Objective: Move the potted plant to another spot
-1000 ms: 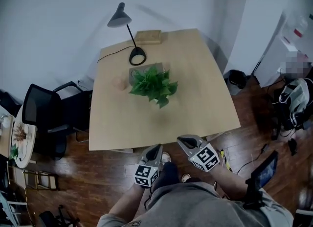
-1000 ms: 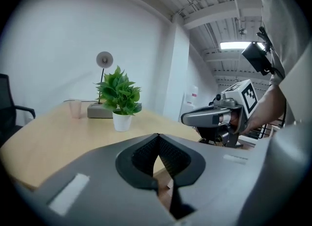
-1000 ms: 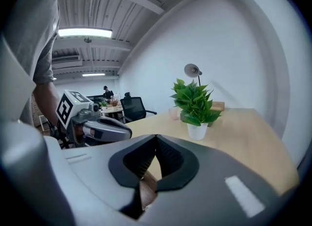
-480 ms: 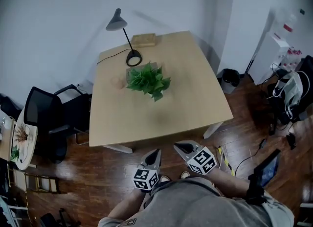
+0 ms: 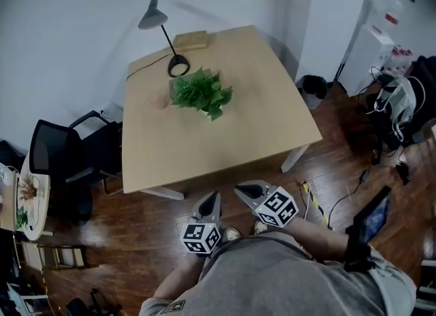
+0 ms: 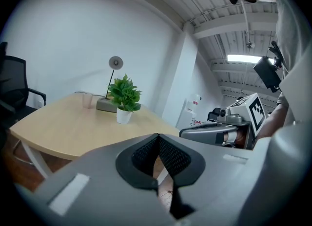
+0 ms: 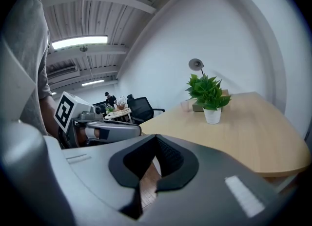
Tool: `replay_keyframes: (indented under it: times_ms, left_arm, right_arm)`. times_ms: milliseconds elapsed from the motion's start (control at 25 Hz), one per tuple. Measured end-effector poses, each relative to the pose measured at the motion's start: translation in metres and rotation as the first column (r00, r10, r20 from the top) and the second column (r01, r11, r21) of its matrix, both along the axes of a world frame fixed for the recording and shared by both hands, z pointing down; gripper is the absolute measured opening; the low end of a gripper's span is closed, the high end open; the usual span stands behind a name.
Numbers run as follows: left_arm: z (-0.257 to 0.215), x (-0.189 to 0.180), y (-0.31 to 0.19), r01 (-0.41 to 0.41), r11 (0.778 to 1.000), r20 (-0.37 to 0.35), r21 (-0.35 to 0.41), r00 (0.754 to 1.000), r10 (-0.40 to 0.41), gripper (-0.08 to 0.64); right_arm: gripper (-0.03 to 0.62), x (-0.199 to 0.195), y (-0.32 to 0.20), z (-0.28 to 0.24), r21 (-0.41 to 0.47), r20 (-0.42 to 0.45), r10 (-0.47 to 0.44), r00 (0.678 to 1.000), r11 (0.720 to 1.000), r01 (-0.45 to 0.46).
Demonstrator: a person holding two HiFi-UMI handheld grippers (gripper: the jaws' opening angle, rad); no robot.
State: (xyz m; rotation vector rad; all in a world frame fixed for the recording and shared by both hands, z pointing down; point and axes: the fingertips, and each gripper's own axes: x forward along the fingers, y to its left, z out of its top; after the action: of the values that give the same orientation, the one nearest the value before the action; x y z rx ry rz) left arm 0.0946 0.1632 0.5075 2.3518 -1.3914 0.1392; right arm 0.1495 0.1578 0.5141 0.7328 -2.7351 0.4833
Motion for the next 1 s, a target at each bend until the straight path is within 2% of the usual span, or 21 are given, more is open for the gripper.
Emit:
replay_keyframes:
  times_ms: [1000]
  left_arm:
    - [0.003,-0.009,0.009,-0.004,1.000,-0.026,-0.005,1.000,0.004,0.000]
  right_arm:
    - [0.005,-0.007,0.017,0.012,-0.035,-0.026,0.007,1.000,0.999,-0.008]
